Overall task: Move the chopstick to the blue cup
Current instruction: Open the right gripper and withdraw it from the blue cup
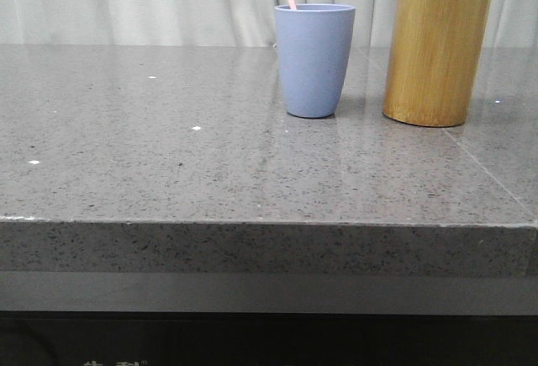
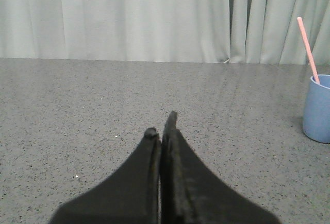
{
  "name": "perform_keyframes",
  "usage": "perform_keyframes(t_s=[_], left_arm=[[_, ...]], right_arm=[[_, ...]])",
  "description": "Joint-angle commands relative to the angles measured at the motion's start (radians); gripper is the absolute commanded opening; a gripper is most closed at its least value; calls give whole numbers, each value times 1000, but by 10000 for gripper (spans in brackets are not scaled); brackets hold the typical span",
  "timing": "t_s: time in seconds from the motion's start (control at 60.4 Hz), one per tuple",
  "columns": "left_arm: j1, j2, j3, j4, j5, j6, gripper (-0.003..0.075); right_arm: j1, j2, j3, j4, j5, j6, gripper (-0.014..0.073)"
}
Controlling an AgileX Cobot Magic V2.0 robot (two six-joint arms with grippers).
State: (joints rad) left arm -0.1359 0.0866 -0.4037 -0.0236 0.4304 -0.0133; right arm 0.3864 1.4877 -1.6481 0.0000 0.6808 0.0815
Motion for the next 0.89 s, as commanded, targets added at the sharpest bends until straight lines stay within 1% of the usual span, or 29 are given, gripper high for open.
perform_keyframes(t_s=[0.0, 0.083, 0.199, 0.298, 0.381, 0.497, 0.761, 0.877], left_arm=[[1, 14, -23, -11, -85, -8, -19], [1, 14, -23, -11, -85, -8, -19], [1, 14, -23, -11, -85, -8, -19], [1, 14, -23, -11, -85, -8, -19], [1, 14, -23, -11, -85, -8, -19], [1, 14, -23, -11, -85, -8, -19], [1, 14, -23, -11, -85, -8, -19], [1, 14, -23, -11, -85, -8, -19]], right_arm=[[-40, -80, -39, -12, 46, -8, -69], [-95, -115, -37, -12, 136, -8, -68], [-182, -175, -1, -13, 207, -8, -68], [-255, -248, 77, -13, 223, -8, -68], [-308, -329, 171, -13, 202, -8, -68], [-336, -444, 334, -20, 129, -8, -68], [-332, -757, 805, -15, -174, -8, -68], [-332, -905, 980, 0, -276, -8, -68]])
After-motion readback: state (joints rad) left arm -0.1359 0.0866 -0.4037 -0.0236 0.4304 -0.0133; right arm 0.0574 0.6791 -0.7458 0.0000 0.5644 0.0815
